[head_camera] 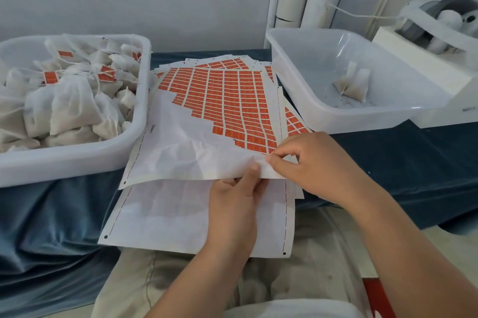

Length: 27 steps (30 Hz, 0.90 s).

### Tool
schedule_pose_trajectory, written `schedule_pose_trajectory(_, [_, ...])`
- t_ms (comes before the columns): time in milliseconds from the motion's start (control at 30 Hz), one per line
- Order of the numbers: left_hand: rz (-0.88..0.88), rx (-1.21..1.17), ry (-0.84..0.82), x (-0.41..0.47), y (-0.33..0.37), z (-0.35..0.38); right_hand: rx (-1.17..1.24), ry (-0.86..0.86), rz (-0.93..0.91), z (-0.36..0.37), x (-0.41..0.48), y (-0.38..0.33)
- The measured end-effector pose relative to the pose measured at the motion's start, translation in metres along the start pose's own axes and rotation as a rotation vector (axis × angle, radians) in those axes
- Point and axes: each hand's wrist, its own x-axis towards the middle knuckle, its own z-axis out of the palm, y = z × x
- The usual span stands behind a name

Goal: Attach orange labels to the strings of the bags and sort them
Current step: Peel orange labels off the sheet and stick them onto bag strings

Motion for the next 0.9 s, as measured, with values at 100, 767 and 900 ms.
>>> schedule_pose_trajectory(100, [-0.004, 0.031, 0.022, -0.001, 0.001, 0.0, -0.033, 0.04, -0.009, 0.006, 0.002, 0.002])
schedule_pose_trajectory(767, [-0.747, -0.243, -0.271, -0.02, 0.03, 0.011, 0.931, 0.407, 0.208, -0.007, -0.001, -0.019])
schedule_pose_trajectory(900, [-0.405, -0.182, -0.211, -0.02, 0.032, 0.013, 1.102, 0.378, 0.238, 0.004, -0.006, -0.03])
